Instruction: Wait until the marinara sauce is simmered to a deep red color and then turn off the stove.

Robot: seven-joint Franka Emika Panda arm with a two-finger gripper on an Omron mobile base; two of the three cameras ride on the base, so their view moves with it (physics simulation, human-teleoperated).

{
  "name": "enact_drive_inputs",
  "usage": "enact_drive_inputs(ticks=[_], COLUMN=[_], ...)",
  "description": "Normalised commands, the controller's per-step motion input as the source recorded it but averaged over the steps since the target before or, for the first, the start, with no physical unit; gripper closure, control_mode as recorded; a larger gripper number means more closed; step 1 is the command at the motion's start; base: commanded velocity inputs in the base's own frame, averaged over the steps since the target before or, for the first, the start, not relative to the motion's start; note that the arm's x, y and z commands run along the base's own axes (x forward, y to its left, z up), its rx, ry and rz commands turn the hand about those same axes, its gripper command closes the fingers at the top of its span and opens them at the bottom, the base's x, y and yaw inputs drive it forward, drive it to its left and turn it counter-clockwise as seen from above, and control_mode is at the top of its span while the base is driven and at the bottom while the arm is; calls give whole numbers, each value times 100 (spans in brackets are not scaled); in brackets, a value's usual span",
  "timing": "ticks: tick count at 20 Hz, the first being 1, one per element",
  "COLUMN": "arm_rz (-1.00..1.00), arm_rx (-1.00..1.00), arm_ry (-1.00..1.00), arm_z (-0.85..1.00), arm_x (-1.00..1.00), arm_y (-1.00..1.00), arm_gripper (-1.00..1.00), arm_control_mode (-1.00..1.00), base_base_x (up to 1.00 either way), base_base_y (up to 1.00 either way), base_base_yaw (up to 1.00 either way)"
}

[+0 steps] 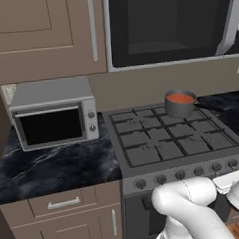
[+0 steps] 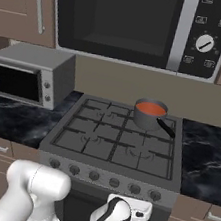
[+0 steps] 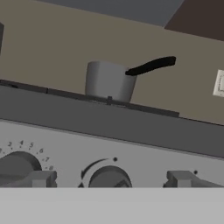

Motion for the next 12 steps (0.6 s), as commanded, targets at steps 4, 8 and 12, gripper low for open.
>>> enact_drive_inputs(ticks=[4,8,12], arm_rz=[0,0,0], arm_rx=[-1,-4,-6], arm_ry=[0,0,0], arm_z=[-3,-2,-12], arm_x=[0,0,0], arm_y=[-11,-15,-3], arm_gripper=[-100,-100,-100], arm_control_mode=[-100,-100,-100], base_base_x=[0,0,0], base_base_y=[0,0,0], base_base_yaw=[0,0,0])
